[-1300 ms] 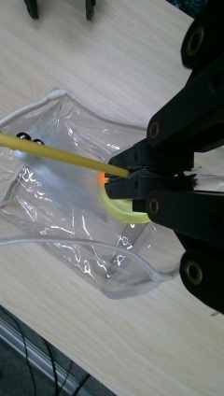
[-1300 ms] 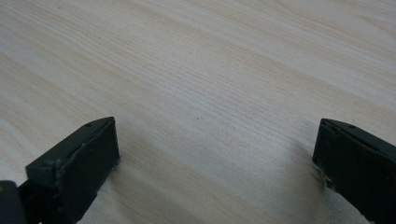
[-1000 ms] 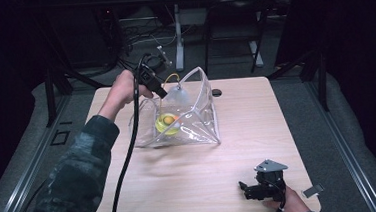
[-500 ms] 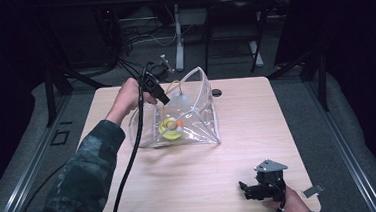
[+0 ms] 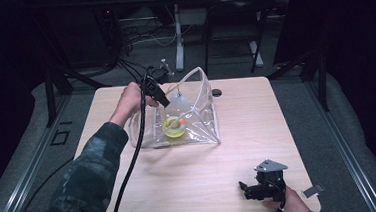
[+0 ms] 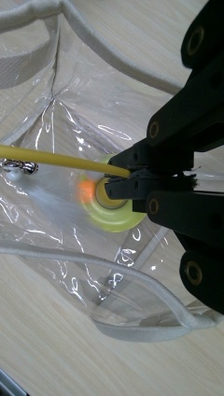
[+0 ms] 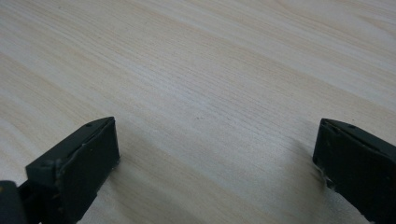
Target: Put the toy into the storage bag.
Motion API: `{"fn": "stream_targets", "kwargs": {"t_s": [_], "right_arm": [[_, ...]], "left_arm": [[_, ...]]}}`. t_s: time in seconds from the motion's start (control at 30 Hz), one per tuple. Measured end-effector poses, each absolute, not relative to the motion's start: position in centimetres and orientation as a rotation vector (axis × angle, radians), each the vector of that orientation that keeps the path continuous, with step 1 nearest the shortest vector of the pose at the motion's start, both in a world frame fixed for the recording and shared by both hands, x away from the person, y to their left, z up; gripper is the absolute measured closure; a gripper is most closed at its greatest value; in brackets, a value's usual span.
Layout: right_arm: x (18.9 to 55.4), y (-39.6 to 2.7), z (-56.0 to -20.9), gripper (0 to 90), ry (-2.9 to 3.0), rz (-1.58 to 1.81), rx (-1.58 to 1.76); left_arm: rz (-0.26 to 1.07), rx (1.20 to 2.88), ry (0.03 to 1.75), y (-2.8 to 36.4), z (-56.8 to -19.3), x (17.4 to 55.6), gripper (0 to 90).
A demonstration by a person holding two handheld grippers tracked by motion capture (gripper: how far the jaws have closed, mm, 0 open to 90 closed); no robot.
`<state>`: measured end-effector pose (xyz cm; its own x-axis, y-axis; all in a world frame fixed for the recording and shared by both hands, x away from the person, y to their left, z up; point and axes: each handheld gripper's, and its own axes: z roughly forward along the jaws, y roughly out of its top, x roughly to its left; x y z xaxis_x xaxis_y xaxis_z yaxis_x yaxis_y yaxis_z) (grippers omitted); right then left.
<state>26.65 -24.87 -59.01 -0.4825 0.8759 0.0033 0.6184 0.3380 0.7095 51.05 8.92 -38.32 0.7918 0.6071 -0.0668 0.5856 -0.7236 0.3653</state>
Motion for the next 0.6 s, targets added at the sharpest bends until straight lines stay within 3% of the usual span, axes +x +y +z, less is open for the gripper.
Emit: {"fn": "stream_targets", "kwargs": {"t_s": [0.33,0.47,0.5,0.6], "right_arm": [[26.7,-24.9,-59.0,0.0,2.23,0.93,1.317],[26.7,-24.9,-59.0,0.0,2.23,0.929,1.317],[26.7,-24.9,-59.0,0.0,2.228,0.932,1.315],[26.7,-24.9,-59.0,0.0,2.23,0.931,1.316]], "left_arm": [[0.06,2.62,0.899,8.9,-38.5,50.9,84.5],[0.065,2.584,0.891,9.4,-37.2,50.4,71.7],[0.076,2.573,0.896,9.5,-36.8,50.2,63.5],[0.108,2.555,0.881,10.0,-35.6,49.5,50.6]]}}
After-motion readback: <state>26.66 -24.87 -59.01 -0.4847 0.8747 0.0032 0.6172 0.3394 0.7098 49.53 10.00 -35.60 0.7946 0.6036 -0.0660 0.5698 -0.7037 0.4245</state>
